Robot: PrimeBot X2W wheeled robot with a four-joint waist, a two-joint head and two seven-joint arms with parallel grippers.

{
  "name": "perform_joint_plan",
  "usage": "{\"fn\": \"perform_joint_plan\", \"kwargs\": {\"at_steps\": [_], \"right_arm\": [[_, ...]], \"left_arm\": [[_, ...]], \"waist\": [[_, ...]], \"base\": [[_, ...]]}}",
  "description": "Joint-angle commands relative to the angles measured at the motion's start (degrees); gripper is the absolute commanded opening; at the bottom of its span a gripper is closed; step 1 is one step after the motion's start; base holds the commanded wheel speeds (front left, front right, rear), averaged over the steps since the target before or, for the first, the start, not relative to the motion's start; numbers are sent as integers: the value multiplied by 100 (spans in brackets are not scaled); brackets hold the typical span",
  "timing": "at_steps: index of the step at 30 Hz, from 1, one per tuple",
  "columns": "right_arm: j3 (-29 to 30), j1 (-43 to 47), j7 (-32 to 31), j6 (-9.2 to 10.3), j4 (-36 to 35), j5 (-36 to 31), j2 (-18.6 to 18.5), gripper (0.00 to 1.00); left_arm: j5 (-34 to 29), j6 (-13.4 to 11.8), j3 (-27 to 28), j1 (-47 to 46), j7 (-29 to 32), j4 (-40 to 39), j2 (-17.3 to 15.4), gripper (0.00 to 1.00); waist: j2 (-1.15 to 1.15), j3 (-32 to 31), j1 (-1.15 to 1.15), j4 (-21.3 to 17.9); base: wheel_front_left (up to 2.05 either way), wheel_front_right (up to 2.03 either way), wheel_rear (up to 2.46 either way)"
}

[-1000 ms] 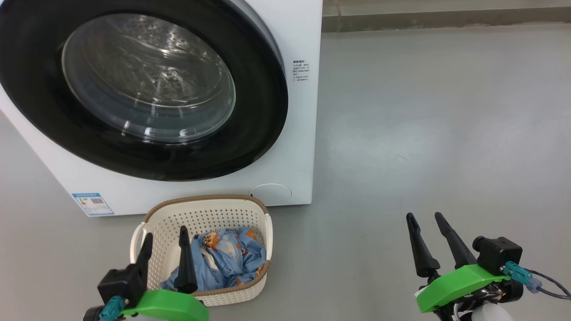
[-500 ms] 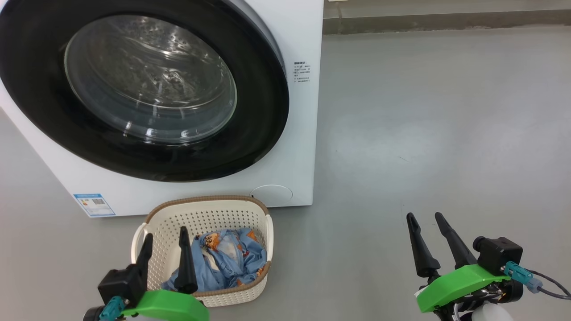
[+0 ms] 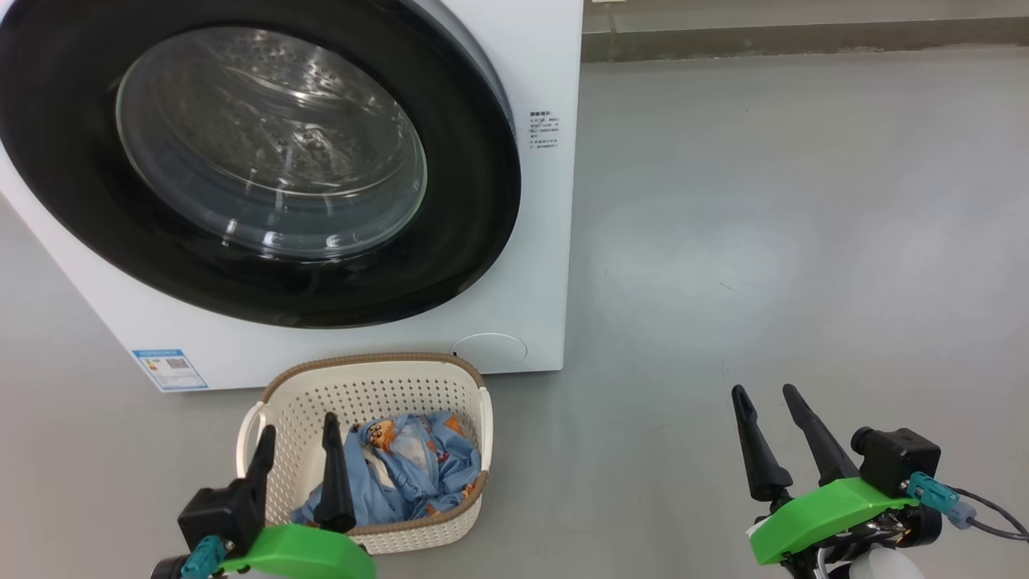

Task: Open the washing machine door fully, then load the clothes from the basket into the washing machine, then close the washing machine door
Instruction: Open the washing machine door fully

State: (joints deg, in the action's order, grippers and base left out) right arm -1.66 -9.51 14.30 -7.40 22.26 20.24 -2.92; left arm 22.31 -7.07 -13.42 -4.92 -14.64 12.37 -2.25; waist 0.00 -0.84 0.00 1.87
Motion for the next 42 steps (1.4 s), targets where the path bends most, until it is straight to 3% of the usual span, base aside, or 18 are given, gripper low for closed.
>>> {"fn": "perform_joint_plan", "kwargs": {"at_steps": [1, 11, 12, 13, 23, 34, 40, 42], "right_arm": [[-173, -206, 70, -9, -126, -2, 4, 100], [-220, -189, 70, -9, -135, 8, 4, 100], [-247, -188, 70, -9, -129, 27, 4, 37], [-268, -188, 70, -9, -128, 46, 4, 0], [-415, -186, 70, -9, -151, 529, 4, 0], [-699, -650, 46, -9, 370, 3193, 4, 0], [-504, -1253, -577, -9, 475, 4812, 4, 0], [-367, -1439, -798, -9, 474, 5052, 4, 0]], "left_arm": [[-82, -25, 195, -130, -36, -105, -63, 100], [-28, -51, 222, -136, -36, -68, -63, 100], [-27, -52, 225, -136, -36, -67, -63, 100], [-26, -53, 226, -136, -36, -65, -63, 100], [-17, -41, 191, -155, -36, -65, -63, 100], [16, -22, 129, -282, -36, -131, -63, 100], [103, -36, 42, -439, -36, -221, -63, 100], [136, -48, -1, -490, -36, -260, -63, 100]], "waist": [[0, 0, 0, -1], [0, 9, 0, 13], [0, 12, 0, 16], [0, 14, 0, 19], [0, 77, 0, 97], [0, 380, 0, 378], [0, 670, 0, 552], [0, 770, 0, 602]], "base": [[0, 0, 0], [0, 0, 0], [0, 0, 0], [0, 0, 0], [0, 0, 0], [0, 0, 0], [0, 0, 0], [0, 0, 0]]}}
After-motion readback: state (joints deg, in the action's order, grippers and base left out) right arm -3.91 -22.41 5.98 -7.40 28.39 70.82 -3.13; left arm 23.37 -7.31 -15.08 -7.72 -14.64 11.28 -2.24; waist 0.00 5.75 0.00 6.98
